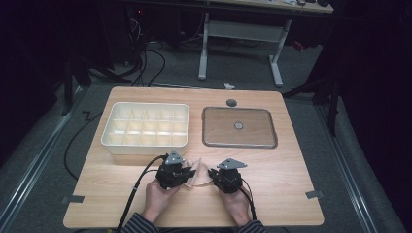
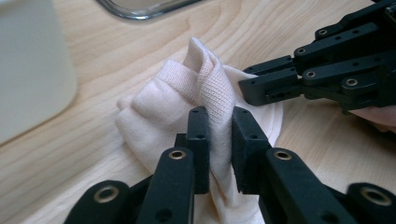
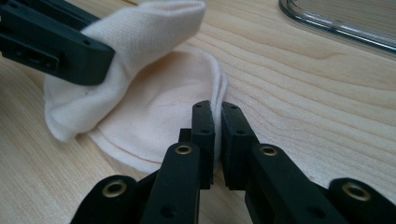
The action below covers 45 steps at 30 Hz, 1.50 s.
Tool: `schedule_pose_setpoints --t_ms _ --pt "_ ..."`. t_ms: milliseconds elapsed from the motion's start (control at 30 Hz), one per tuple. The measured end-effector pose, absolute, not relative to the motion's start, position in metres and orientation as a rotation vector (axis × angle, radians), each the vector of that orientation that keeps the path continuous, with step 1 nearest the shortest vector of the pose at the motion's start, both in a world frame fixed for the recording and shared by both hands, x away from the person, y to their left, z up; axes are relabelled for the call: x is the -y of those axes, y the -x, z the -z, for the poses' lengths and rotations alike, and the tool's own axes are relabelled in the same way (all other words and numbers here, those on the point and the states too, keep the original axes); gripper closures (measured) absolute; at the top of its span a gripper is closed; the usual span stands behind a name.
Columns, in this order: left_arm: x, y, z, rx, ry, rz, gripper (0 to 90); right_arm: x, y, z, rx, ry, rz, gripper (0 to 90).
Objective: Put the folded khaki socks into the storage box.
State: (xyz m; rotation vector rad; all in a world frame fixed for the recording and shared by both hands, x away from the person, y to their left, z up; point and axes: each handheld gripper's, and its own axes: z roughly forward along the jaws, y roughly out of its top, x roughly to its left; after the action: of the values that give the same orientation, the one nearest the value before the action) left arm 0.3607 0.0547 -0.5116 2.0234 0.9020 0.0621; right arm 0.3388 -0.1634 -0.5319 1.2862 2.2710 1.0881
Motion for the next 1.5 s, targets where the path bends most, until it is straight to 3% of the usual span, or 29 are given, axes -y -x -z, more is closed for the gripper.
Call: schedule_pose_setpoints --t_ms 333,467,767,1000,1267,1500 --pt "-0.049 -0.365 0.523 -0.895 -2.085 -0.088 79.3 0.164 -0.340 0.532 -2.276 -1.284 -1.092 84.9" --pt "-0.053 -0.364 0.520 -0.886 -2.065 -0.076 69.6 0.164 -0.340 0.532 -2.277 -1.292 -1.093 83.2" --pt "-0.057 -0.359 0.512 -0.906 -2.000 -0.030 58.5 0.161 -0.339 0.523 -2.288 -1.264 -1.065 70.9" --pt "-0.076 -0.362 0.500 -0.867 -2.010 -0.103 51.1 0.164 -0.335 0.515 -2.252 -1.270 -1.084 59.1" --pt "-0.089 -0.368 0.515 -1.009 -2.037 -0.176 43.8 0.160 -0.332 0.510 -2.222 -1.271 -1.106 43.2" --pt "-0.085 -0.368 0.524 -1.039 -2.048 -0.203 39.2 0.145 -0.330 0.498 -2.226 -1.205 -1.132 38.2"
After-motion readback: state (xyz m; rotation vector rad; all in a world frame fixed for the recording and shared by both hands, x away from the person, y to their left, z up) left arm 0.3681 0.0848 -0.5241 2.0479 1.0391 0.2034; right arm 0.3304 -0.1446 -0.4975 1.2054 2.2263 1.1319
